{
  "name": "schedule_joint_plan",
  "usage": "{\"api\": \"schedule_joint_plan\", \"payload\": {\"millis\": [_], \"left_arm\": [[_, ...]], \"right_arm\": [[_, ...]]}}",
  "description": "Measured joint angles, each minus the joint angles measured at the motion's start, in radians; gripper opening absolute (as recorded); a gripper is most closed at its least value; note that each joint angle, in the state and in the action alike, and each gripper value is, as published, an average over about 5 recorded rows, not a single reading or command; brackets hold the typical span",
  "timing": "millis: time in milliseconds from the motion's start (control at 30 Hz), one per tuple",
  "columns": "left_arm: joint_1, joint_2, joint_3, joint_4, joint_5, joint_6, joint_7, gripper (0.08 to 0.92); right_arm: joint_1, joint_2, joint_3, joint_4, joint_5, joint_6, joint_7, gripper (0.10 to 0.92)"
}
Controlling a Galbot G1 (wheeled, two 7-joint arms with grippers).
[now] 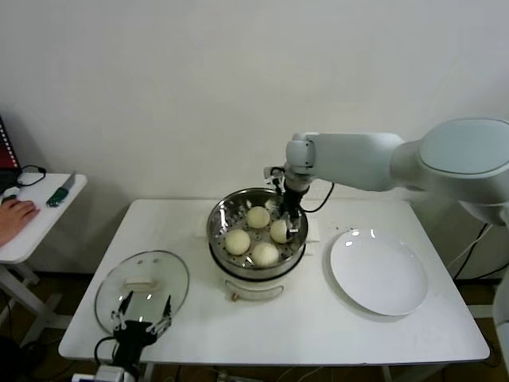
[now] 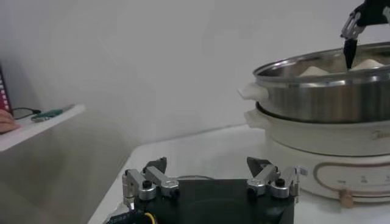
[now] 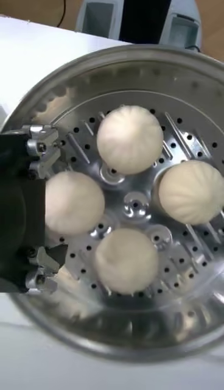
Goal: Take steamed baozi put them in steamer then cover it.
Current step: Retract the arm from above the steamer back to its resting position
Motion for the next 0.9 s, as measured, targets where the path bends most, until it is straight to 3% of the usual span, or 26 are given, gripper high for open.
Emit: {"api": "schedule_joint_plan", "payload": {"millis": [400, 900], "left_arm": [[-0.023, 0.001, -0.017, 0.012, 0.019, -0.008, -0.018, 0.823], [-0.051, -0.022, -0.029, 0.009, 0.101, -0.016, -0.029, 0.823]], "right_arm": [[-0.031, -0.178, 0.234, 0.048, 0.006, 0.049, 0.103, 0.823], [-0.419, -0.514, 0.791, 0.257, -0.044, 0.184, 0.459, 0.823]]}}
